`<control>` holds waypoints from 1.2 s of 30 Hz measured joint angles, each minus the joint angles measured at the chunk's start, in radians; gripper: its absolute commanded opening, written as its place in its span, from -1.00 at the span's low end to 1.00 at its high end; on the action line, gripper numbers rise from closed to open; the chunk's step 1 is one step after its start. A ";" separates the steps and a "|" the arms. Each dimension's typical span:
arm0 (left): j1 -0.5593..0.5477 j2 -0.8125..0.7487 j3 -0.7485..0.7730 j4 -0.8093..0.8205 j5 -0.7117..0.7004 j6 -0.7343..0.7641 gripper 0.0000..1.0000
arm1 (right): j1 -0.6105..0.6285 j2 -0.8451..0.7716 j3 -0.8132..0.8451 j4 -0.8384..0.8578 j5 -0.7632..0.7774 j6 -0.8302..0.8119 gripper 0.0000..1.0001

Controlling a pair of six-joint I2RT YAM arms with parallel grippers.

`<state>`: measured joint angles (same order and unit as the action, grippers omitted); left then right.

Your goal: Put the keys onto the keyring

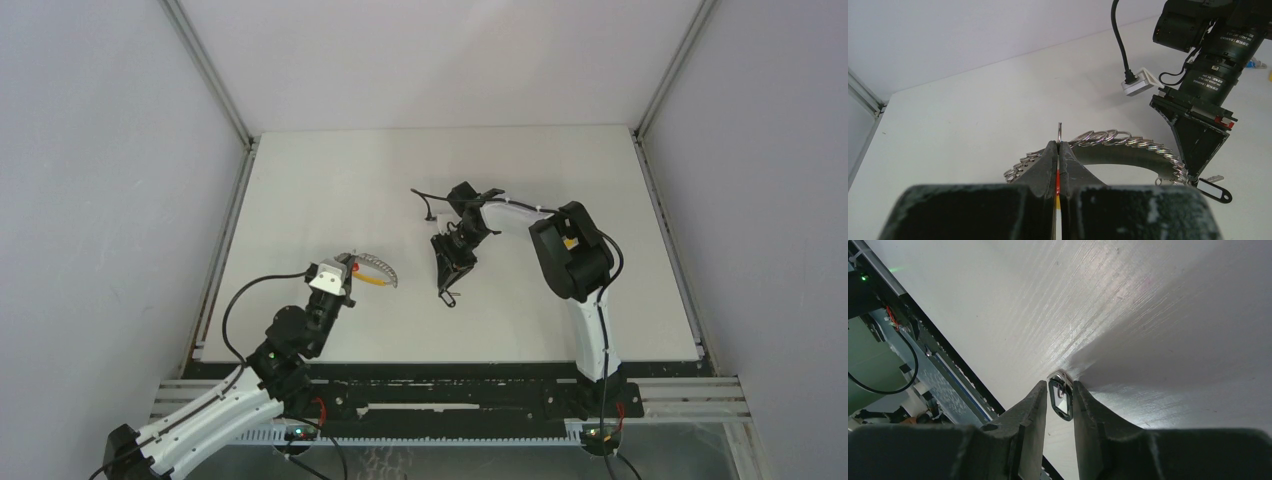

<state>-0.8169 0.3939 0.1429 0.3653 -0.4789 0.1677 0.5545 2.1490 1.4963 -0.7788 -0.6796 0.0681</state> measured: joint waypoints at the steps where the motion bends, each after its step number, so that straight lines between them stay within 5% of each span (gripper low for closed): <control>1: 0.000 0.000 0.000 0.000 0.000 0.000 -1.00 | 0.000 0.001 0.000 0.000 -0.001 -0.001 -0.52; 16: 0.000 0.000 0.000 0.000 0.002 0.000 -0.99 | -0.002 0.004 0.000 0.000 0.002 -0.009 -0.98; 24: 0.000 0.000 0.000 0.000 0.008 0.000 -0.99 | 0.004 -0.015 -0.008 -0.001 0.037 -0.023 -1.00; 36: 0.000 -0.018 0.001 -0.030 0.164 -0.001 -0.99 | 0.125 -0.393 -0.147 0.009 0.237 -0.147 -1.00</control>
<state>-0.8173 0.3763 0.1436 0.3355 -0.3145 0.1669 0.6792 1.7557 1.3491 -0.7700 -0.4423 -0.0792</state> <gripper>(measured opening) 0.010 0.003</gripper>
